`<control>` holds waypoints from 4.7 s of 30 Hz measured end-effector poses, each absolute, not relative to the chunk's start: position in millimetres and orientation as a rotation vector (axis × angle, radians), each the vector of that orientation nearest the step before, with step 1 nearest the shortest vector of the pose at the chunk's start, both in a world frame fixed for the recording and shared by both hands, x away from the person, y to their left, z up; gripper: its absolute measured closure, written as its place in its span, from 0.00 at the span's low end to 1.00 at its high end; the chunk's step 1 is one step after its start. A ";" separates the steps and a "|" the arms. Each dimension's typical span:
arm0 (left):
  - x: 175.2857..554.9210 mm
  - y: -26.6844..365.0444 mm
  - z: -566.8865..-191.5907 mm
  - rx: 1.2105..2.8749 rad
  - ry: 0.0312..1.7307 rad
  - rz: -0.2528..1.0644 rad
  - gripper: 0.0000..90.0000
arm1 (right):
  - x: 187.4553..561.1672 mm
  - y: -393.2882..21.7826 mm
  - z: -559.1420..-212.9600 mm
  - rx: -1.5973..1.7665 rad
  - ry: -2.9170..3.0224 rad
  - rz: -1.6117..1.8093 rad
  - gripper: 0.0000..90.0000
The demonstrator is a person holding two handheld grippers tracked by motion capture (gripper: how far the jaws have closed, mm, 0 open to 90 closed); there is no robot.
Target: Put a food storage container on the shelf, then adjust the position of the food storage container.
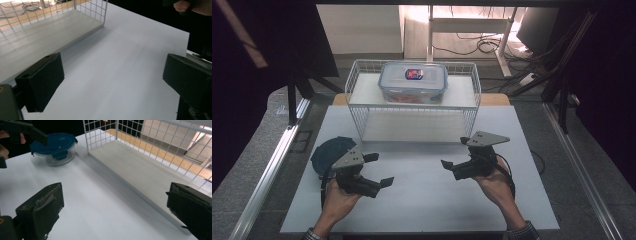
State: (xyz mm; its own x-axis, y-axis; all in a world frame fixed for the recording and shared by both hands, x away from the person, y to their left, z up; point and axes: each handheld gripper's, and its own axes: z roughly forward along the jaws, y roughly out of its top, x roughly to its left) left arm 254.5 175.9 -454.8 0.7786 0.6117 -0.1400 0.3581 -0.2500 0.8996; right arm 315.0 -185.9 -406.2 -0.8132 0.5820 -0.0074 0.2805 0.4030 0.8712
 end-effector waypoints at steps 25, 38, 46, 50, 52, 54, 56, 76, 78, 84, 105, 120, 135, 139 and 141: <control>230.4 181.3 -509.0 1.955 0.850 0.262 0.06 | 267.2 -201.7 -480.7 0.835 2.428 1.310 0.01; 272.5 221.0 -480.8 1.902 0.983 0.362 0.48 | 273.0 -200.6 -488.6 0.863 2.433 1.244 0.01; 304.9 267.6 -473.2 1.837 1.184 0.426 0.93 | 273.4 -199.5 -493.0 0.859 2.452 1.199 0.02; 316.0 285.8 -475.9 1.813 1.249 0.426 1.00 | 273.7 -199.3 -495.1 0.865 2.466 1.171 0.02; 322.6 301.8 -480.6 1.804 1.296 0.455 1.00 | 274.0 -197.6 -496.5 0.867 2.477 1.152 0.02; 325.3 312.7 -483.6 1.785 1.330 0.476 1.00 | 273.8 -196.0 -497.1 0.863 2.479 1.150 0.02; 326.6 324.2 -487.0 1.761 1.373 0.509 1.00 | 273.6 -194.8 -497.5 0.855 2.486 1.139 0.03; 332.6 362.8 -510.0 1.685 1.529 0.551 1.00 | 273.9 -187.6 -504.2 0.819 2.533 1.071 0.04; 331.8 360.8 -509.4 1.686 1.538 0.560 1.00 | 274.4 -187.0 -504.9 0.818 2.536 1.067 0.04; 328.1 349.1 -509.4 1.709 1.538 0.548 1.00 | 274.8 -185.5 -505.9 0.814 2.542 1.055 0.04; 285.1 334.8 -521.3 1.757 1.587 0.482 1.00 | 279.1 -191.2 -502.8 0.829 2.520 1.057 0.04; 292.8 299.1 -520.6 1.797 1.524 0.377 1.00 | 281.3 -190.6 -503.4 0.845 2.509 1.076 0.04; 294.0 232.2 -519.5 1.866 1.393 0.294 1.00 | 286.7 -194.5 -502.6 0.968 2.451 1.148 0.00; 294.0 215.1 -519.2 1.893 1.357 0.274 1.00 | 287.9 -195.4 -501.0 0.994 2.457 1.169 0.00; 294.1 206.0 -520.7 1.918 1.333 0.239 1.00 | 288.2 -195.4 -500.8 1.006 2.458 1.168 0.01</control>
